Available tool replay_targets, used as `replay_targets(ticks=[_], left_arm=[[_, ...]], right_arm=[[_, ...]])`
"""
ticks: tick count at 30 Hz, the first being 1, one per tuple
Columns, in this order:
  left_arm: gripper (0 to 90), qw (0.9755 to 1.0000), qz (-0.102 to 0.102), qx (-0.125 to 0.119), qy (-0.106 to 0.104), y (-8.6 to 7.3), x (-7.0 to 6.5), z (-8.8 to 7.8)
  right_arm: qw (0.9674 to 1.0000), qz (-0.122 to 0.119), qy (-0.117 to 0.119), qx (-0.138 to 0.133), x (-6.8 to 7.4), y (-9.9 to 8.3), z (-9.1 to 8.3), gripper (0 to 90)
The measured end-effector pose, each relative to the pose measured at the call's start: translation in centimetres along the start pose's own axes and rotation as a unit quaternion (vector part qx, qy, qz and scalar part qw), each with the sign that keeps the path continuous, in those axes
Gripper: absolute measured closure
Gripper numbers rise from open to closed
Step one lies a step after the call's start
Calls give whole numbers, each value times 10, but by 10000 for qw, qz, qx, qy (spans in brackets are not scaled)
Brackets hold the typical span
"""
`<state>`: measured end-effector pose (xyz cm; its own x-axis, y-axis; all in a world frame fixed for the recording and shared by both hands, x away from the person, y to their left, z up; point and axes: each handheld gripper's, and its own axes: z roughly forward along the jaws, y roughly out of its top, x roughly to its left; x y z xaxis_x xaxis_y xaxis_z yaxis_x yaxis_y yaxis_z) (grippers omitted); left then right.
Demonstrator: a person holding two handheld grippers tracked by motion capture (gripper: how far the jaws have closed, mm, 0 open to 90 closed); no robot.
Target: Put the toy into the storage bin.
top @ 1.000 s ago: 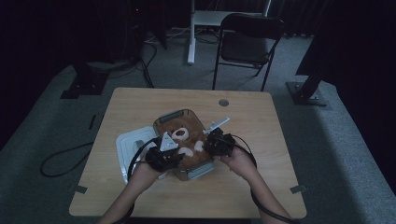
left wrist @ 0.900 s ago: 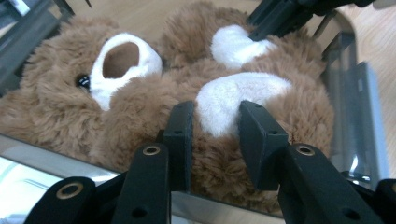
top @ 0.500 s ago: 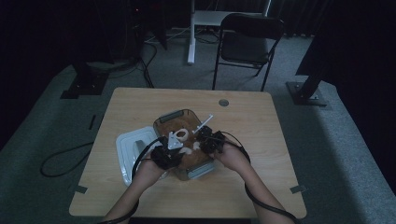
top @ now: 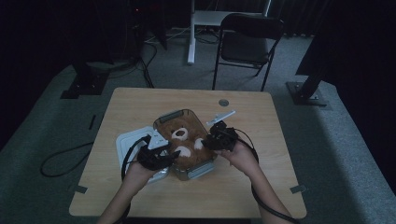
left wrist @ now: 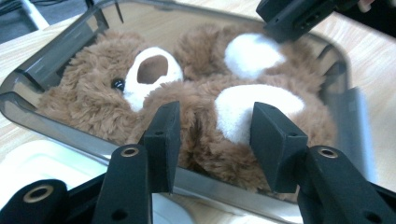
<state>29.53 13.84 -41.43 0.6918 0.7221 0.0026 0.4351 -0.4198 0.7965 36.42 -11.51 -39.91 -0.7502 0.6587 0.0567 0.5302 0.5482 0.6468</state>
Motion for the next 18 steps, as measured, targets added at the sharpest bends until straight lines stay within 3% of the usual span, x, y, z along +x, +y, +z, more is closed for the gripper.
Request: replay_targets(ticks=[4,8,10,12,14,16,18], left_arm=[[519,9999,-8,-150,62,0,-3,-11],[487,9995,32,-250,171,-1,-4,-22],[466,9993,-16,-275,245,-4,0,-27],[455,9989,-87,-314,344,-8,4,-31],[425,9985,-169,-333,396,-14,10,-35],[399,9982,-225,-368,428,-17,13,-37],[399,9967,-430,-465,499,-28,20,-44]], right_arm=[[9993,62,275,-258,6,0,-11,572],[9962,43,712,-490,19,2,-19,457],[9947,-11,914,-477,27,4,-19,402],[9949,-155,910,-415,36,6,-16,416],[9931,-244,1068,-423,42,8,-13,445],[9923,-329,1107,-451,48,10,-9,506],[9915,-571,1086,-427,53,12,-3,580]])
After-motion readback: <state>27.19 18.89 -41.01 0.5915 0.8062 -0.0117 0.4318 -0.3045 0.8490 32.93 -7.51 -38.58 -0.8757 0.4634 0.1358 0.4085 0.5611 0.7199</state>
